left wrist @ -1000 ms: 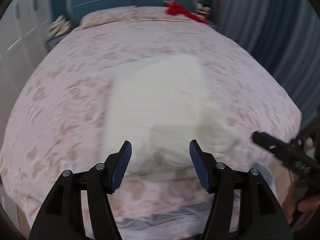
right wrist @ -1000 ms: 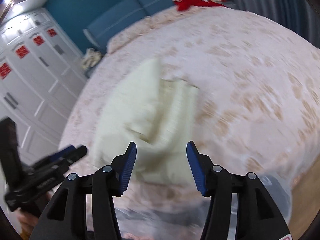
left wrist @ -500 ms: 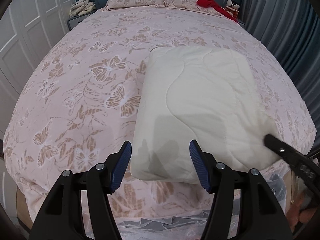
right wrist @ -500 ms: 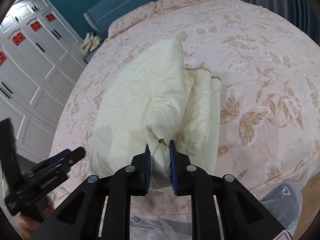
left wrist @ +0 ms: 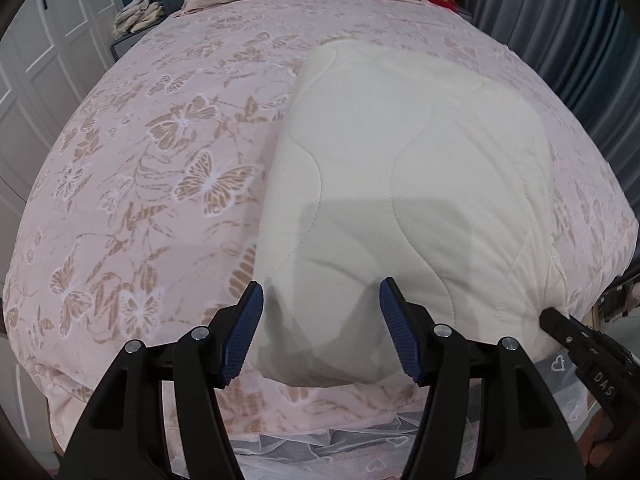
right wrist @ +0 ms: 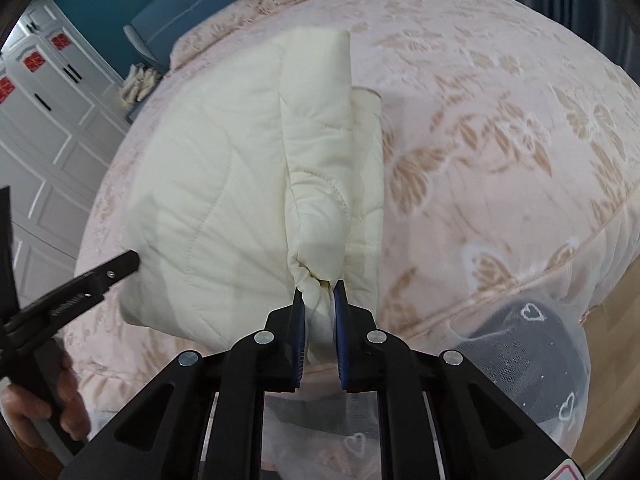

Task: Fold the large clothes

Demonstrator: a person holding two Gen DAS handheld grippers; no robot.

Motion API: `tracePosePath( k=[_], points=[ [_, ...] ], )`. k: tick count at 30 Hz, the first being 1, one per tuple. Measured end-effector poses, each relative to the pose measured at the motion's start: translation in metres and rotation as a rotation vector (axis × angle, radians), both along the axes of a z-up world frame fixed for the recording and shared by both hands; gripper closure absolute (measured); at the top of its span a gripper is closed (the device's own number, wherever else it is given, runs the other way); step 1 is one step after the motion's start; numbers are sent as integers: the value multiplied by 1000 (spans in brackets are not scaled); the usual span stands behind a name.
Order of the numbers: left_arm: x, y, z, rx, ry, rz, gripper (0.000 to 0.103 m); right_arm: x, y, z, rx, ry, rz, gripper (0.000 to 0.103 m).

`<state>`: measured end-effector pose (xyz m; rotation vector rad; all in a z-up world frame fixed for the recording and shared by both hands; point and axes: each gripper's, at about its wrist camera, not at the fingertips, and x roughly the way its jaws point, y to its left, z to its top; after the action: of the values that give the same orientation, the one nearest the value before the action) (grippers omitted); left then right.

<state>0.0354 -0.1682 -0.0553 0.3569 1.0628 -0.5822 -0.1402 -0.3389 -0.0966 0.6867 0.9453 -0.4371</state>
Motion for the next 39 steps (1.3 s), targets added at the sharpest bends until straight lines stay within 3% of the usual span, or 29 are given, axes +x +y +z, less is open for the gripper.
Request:
tracePosePath(
  k=[10,23,28,30,35,37,39],
  points=[
    [0,-12,-25,61,5,-7,42,15,-2,-42,17,83,18,92],
    [1,-19,-44,85,-8,-24,41,26,-1,-56,-3,109,49,90],
    [7,-16,-7,37,-26,-51,42,1,-12,-40,101,-10,9,85],
    [12,-21,16,12,-65,-65,42,-6,-11,-32,95,-31,1,76],
    [25,-40,55,-33,-110,-77,42,-11,-2,-18,58,-40,14,74],
    [26,-42,59,-36,-116,-76,42,-13,-4,-7,55,-52,-2,68],
    [29,-37,52,-44,-75,-63,42,-15,-12,2,45,-53,-45,51]
  ],
)
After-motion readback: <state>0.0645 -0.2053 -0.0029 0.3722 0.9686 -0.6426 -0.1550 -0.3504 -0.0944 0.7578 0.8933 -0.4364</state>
